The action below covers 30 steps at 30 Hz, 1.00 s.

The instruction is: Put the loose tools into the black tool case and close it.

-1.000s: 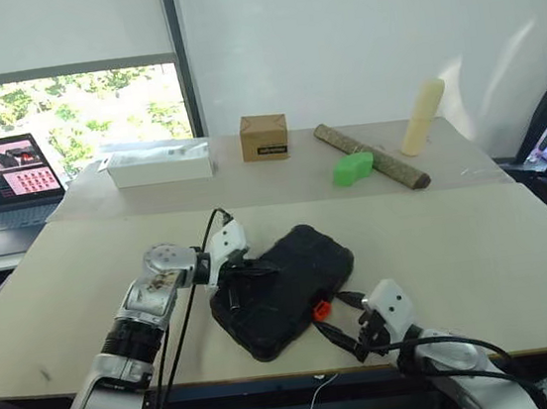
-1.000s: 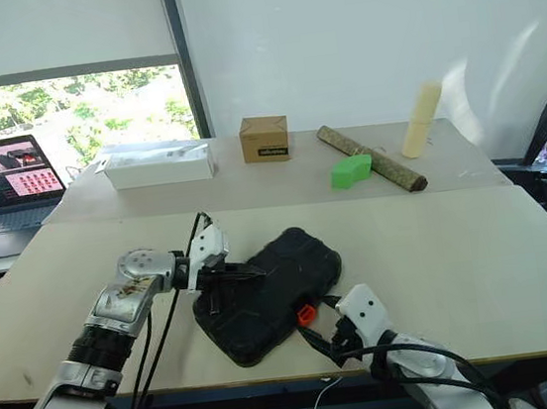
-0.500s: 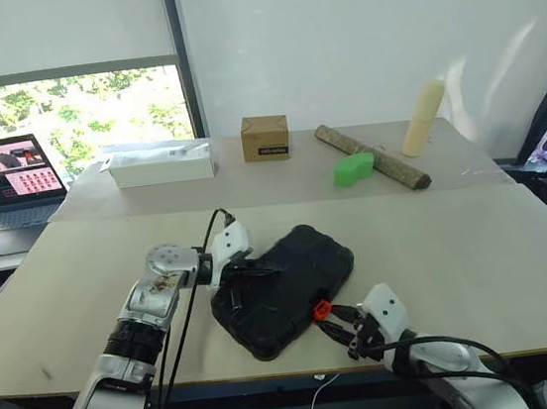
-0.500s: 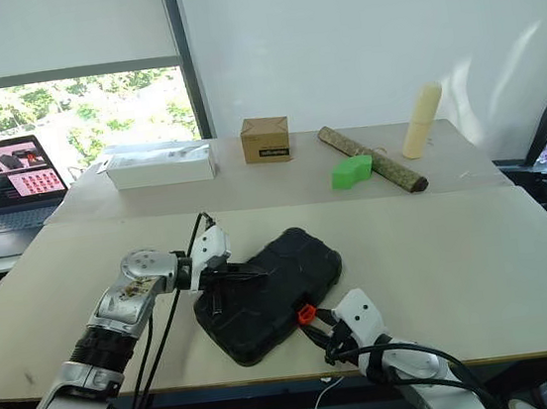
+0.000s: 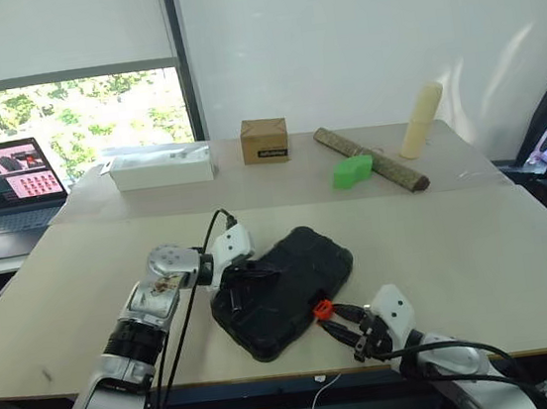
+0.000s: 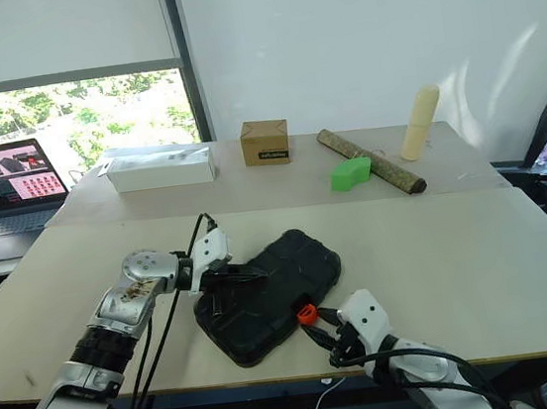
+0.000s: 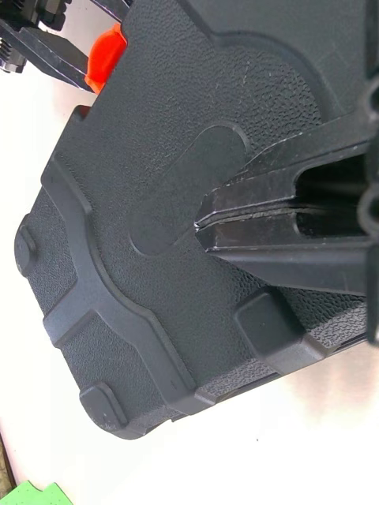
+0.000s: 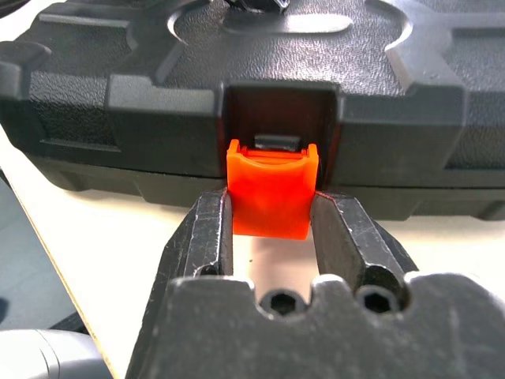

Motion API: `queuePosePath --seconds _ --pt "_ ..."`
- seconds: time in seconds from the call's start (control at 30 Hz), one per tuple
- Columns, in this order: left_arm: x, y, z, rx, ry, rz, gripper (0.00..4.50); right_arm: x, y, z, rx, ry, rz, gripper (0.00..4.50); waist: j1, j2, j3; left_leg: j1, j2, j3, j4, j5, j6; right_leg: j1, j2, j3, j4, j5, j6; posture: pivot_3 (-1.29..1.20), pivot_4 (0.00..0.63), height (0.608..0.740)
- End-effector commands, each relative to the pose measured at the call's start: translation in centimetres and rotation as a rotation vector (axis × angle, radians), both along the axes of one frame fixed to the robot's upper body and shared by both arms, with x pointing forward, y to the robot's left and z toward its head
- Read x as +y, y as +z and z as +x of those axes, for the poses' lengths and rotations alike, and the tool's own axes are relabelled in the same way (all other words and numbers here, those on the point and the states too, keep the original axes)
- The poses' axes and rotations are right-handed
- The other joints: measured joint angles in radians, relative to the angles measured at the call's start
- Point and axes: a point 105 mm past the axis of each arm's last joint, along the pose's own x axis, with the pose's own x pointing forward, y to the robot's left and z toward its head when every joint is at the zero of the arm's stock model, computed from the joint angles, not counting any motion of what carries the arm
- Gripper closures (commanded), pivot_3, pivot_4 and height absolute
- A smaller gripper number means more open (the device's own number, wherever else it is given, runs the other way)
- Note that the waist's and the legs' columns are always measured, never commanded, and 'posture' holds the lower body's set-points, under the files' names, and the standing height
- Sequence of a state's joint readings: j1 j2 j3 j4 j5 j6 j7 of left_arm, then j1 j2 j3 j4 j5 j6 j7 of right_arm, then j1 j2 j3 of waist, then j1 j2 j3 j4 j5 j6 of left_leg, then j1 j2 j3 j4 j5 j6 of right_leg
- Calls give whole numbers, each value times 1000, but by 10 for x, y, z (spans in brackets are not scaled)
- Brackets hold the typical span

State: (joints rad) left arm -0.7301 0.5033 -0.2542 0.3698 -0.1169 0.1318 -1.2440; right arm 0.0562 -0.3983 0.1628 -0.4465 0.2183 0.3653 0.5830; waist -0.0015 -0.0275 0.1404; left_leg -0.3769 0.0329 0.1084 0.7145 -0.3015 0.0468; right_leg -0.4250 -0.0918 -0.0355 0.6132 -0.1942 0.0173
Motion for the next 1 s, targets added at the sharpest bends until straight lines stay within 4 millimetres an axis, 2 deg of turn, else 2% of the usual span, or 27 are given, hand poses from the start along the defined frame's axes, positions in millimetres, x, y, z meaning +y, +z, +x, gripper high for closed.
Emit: queuePosePath --seconds 0.03,0.2,0.3,0.33,0.47,0.6,0.7,0.73,0.77,0.93,0.97,1.0 --pt "11 -41 -8 121 33 110 4500 11 38 3 -174 46 69 3282 0 0 0 0 0 0 0 0 0 0 0 0 0 0 0 0 150 740" --pt "11 -43 -9 123 32 113 4500 14 38 8 -178 44 74 3282 -4 0 0 1 0 0 0 0 0 0 0 0 0 0 0 0 150 740" --pt "11 -43 -9 124 29 115 4500 10 31 9 -114 33 85 3282 -6 0 0 2 1 0 0 0 0 1 0 0 1 0 0 0 150 740" --pt "11 -43 -9 123 29 116 4500 10 29 6 -99 51 80 2322 -7 0 0 2 1 0 0 0 0 1 0 0 1 0 0 0 150 740" --pt "12 -44 -9 123 29 118 4500 -8 34 0 -168 25 22 1082 -8 1 -1 4 1 0 -1 0 0 2 0 1 1 0 0 0 150 740" --pt "12 -44 -8 122 27 120 4500 -23 29 -9 -140 25 0 1082 -6 1 -5 4 1 0 -1 -1 1 3 -1 1 0 -1 0 0 150 740" --pt "11 -43 -7 118 26 120 4500 -24 18 -11 -117 31 -31 1813 -3 1 -6 5 1 0 -2 -1 1 3 -1 1 -1 -1 0 0 150 740" --pt "11 -43 -7 118 26 120 4500 -23 14 -10 -113 32 -44 2285 -4 1 -6 5 1 0 -2 -1 1 3 -1 1 0 -1 0 0 150 740" --pt "11 -43 -7 117 26 120 4500 -22 12 -8 -111 31 -49 2518 -4 1 -6 5 1 1 -2 -1 1 3 -1 1 0 -1 0 0 150 740" --pt "11 -43 -7 118 23 124 4500 -14 5 2 -127 34 -79 4252 -3 1 -6 5 1 1 -2 -1 1 3 -1 2 0 -2 -1 0 150 740" --pt "11 -43 -7 118 23 127 4500 -12 6 5 -132 35 -75 4451 -3 1 -6 5 1 1 -2 -1 1 3 -1 2 0 -2 -1 0 150 740" --pt "12 -43 -7 117 24 128 4500 -11 7 6 -134 36 -73 4451 -3 1 -6 5 1 1 -2 -1 1 3 -1 2 0 -2 -1 0 150 740"
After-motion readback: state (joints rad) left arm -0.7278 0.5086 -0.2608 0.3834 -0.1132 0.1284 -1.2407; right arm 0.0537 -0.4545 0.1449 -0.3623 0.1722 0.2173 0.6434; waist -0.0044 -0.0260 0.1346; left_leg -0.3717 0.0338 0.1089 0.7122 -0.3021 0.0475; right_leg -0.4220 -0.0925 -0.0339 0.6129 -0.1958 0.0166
